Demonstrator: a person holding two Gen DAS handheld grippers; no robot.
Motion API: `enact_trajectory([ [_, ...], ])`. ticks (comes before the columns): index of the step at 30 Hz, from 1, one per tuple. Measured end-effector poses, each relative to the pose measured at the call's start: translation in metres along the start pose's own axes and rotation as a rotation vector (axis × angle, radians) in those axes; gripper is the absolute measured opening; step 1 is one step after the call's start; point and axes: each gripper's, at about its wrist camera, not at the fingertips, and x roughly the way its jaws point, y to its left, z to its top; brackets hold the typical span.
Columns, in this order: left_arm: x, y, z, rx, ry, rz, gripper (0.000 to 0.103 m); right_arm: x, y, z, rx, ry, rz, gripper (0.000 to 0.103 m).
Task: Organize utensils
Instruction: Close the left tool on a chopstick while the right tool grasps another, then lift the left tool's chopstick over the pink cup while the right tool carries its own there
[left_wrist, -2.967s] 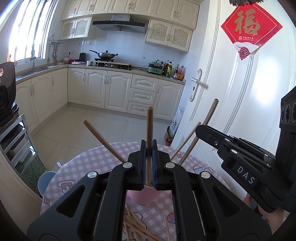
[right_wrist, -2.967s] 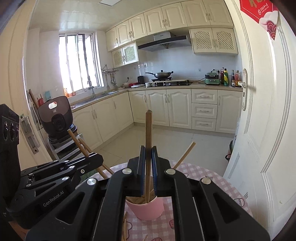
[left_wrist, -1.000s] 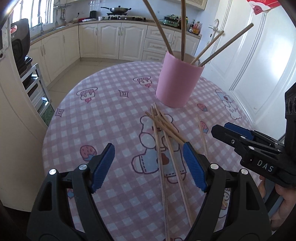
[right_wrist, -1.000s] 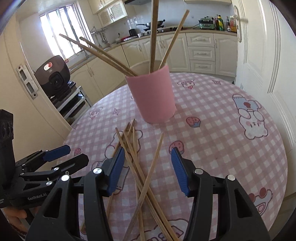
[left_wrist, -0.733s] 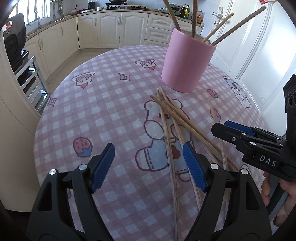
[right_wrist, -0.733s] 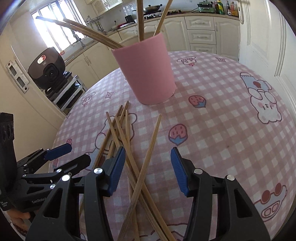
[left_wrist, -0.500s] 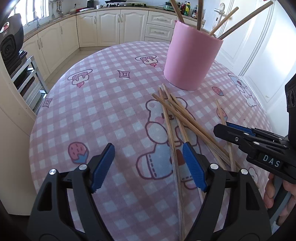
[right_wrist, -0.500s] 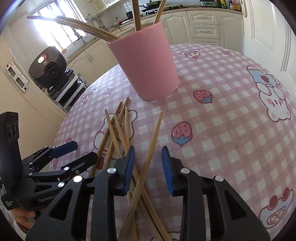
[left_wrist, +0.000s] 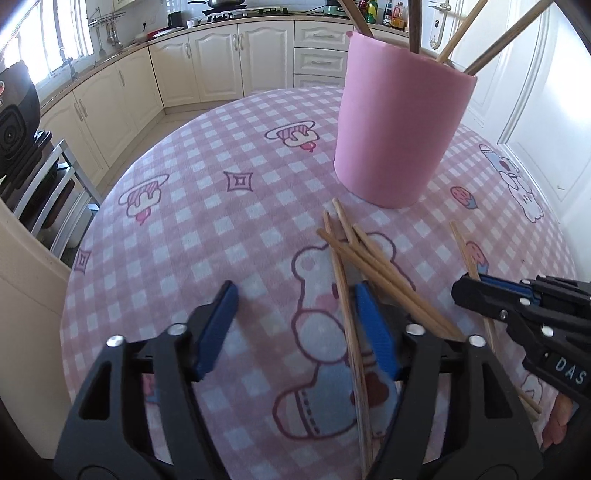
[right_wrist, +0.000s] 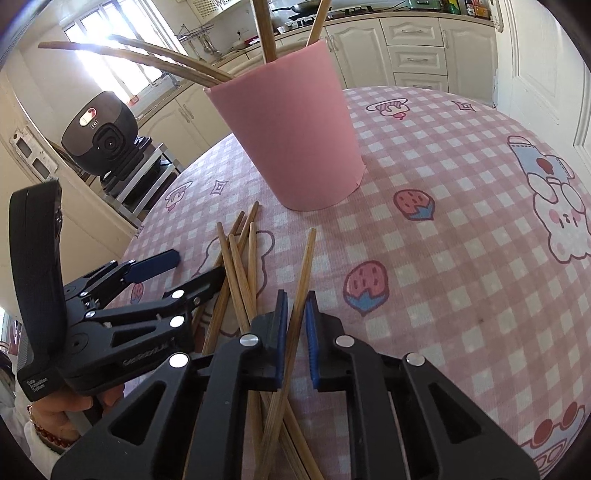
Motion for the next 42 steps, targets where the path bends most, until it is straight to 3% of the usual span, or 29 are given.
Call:
enact_trajectory([
  [2, 0.001, -0.001, 0.005, 0.003, 0.008, -0.005, 0.037, -0.001, 0.001, 0.002, 0.002, -0.004, 0.006, 0.008],
  [6, 0.0, 0.001, 0.007, 0.005, 0.008, -0.016, 0.019, -0.004, 0.003, 0.004, -0.002, -0.014, 0.015, 0.007],
  [7, -0.001, 0.002, 0.005, -0.002, 0.004, -0.024, 0.01, -0.006, 0.003, 0.004, -0.004, -0.017, 0.015, 0.007],
  [12, -0.011, 0.012, -0.004, -0.064, -0.003, -0.071, 0.006, -0.018, 0.011, 0.006, -0.018, -0.042, 0.024, 0.006],
  [18, -0.05, 0.022, -0.004, -0.1, -0.071, -0.121, 0.006, -0.044, 0.028, 0.014, -0.056, -0.096, 0.035, 0.005],
  [26, -0.13, 0.024, 0.006, -0.121, -0.231, -0.217, 0.006, -0.093, 0.052, 0.025, -0.119, -0.193, 0.05, 0.005],
  [34, -0.193, 0.022, 0.005, -0.113, -0.378, -0.265, 0.006, -0.135, 0.074, 0.036, -0.196, -0.288, 0.013, 0.005],
  [42, -0.239, 0.009, 0.02, -0.102, -0.543, -0.265, 0.006, -0.173, 0.087, 0.061, -0.247, -0.421, -0.048, 0.005],
])
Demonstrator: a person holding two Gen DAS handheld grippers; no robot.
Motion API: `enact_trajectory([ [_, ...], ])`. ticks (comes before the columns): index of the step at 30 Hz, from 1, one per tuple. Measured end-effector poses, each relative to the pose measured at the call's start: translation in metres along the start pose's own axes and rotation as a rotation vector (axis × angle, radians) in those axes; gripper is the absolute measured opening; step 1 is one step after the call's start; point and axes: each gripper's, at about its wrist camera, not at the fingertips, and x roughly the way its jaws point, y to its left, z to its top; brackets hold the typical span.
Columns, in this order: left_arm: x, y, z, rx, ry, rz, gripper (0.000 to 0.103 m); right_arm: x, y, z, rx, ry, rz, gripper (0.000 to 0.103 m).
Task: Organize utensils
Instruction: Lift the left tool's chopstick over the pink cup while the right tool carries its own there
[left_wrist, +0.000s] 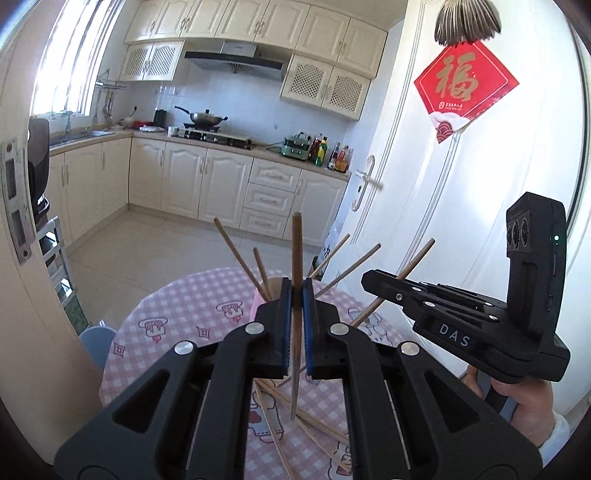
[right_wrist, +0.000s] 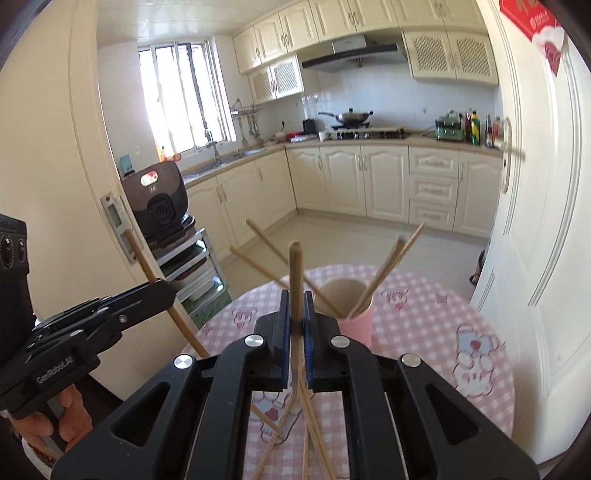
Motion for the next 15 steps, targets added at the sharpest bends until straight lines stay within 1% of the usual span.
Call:
enact_trajectory([
  [4, -0.006, -0.011, 0.019, 0.018, -0.079, 0.018, 0.006, -0.003, -0.001, 0.018, -0.016, -0.045, -0.019, 0.005],
  [6, -0.003, -0.016, 0.027, 0.026, -0.104, 0.025, 0.006, -0.002, -0.002, 0.025, -0.022, -0.057, -0.025, 0.005],
  [11, 0.011, -0.018, 0.046, 0.001, -0.165, 0.019, 0.006, 0.001, -0.005, 0.041, -0.037, -0.091, -0.034, 0.005],
  [15, 0.027, -0.018, 0.057, -0.017, -0.227, 0.037, 0.006, 0.003, -0.008, 0.052, -0.04, -0.139, -0.028, 0.005],
])
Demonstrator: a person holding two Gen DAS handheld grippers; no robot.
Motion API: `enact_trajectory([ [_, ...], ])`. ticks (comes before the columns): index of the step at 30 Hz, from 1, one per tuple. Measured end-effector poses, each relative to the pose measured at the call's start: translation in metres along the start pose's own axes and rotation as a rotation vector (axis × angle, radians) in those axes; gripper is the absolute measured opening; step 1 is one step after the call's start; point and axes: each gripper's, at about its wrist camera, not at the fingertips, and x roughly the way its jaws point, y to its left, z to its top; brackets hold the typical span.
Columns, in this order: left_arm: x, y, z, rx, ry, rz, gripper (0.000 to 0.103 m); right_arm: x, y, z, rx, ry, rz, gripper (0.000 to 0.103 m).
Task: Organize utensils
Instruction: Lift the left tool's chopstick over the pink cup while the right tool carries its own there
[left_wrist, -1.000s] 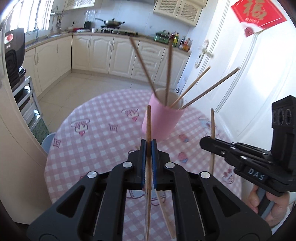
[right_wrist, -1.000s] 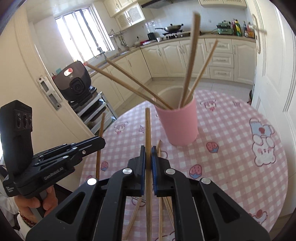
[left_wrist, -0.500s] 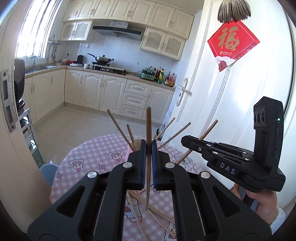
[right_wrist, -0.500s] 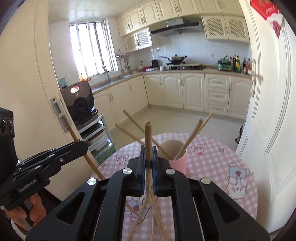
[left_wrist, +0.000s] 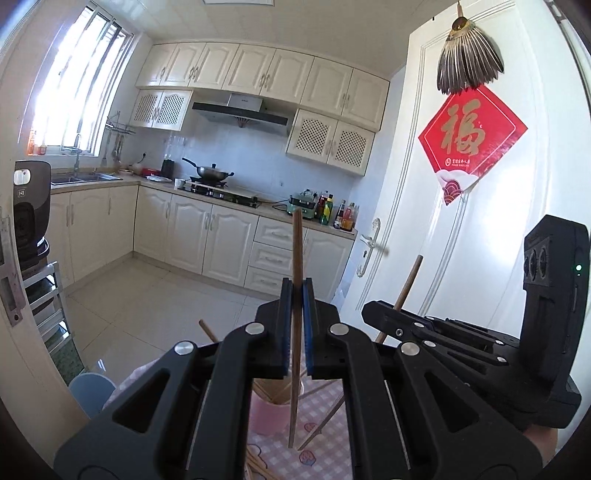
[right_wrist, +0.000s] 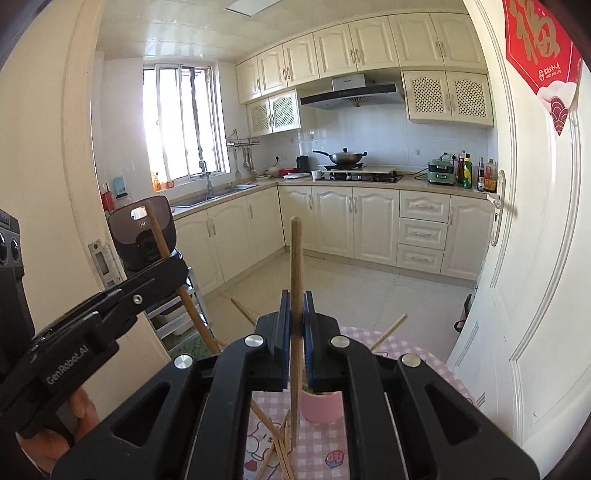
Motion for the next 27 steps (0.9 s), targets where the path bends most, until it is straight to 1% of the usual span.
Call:
enact_trajectory([
  [2, 0.009, 0.0, 0.001, -0.009, -0.028, 0.006, 0.006, 0.005, -0.001, 0.004, -0.009, -0.026, -0.015, 0.005],
  [5, 0.025, -0.002, 0.001, -0.002, -0.048, 0.016, 0.006, 0.015, -0.002, 0.007, -0.018, -0.05, -0.034, 0.005],
  [11, 0.044, 0.002, -0.004, 0.007, -0.062, 0.043, 0.006, 0.036, -0.011, 0.014, -0.024, -0.051, -0.047, 0.005],
  [18, 0.058, 0.008, -0.007, 0.0, -0.085, 0.075, 0.006, 0.046, -0.015, 0.014, -0.027, -0.067, -0.05, 0.005],
  [22, 0.066, 0.01, -0.017, 0.004, -0.063, 0.088, 0.006, 0.05, -0.015, 0.005, -0.031, -0.05, -0.042, 0.005],
  [27, 0.072, 0.011, -0.032, 0.011, -0.016, 0.089, 0.006, 0.053, -0.014, -0.007, -0.035, -0.015, -0.039, 0.005],
])
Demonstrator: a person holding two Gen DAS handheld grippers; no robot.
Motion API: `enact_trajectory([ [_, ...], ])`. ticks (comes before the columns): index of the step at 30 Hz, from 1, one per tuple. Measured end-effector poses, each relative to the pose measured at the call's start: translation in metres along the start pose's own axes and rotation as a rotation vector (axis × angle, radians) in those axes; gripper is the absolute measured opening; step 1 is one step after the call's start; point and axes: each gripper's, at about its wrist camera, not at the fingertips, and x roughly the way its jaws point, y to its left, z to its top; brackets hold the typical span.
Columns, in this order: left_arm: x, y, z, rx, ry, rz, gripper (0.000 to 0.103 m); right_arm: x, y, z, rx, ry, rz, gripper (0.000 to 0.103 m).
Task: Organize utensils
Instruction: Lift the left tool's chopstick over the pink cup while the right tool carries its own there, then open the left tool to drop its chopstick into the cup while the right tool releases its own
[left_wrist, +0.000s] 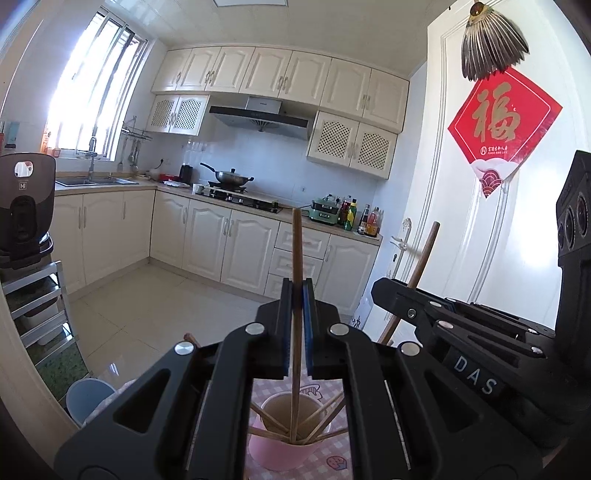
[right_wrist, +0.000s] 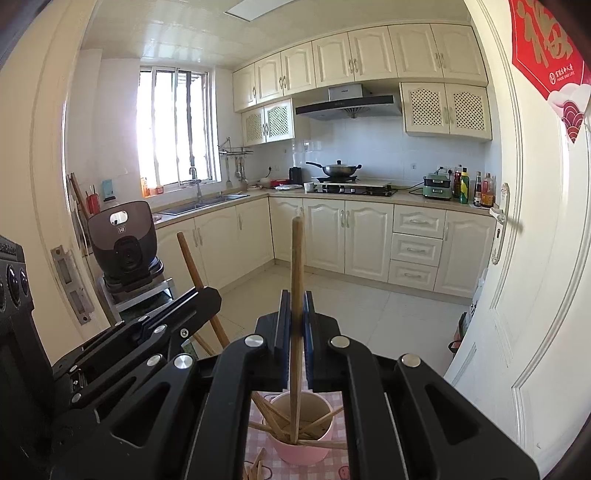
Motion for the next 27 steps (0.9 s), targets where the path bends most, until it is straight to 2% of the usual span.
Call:
enact_trajectory([
  [15, -0.007, 0.008, -0.023, 0.033, 0.078, 0.004, 0.006, 0.001, -0.001, -0.025, -0.002, 0.059, 0.018, 0.005],
  [27, -0.009, 0.009, -0.039, 0.088, 0.135, 0.045, 0.008, 0.007, -0.004, -0.047, -0.004, 0.122, -0.004, 0.005],
])
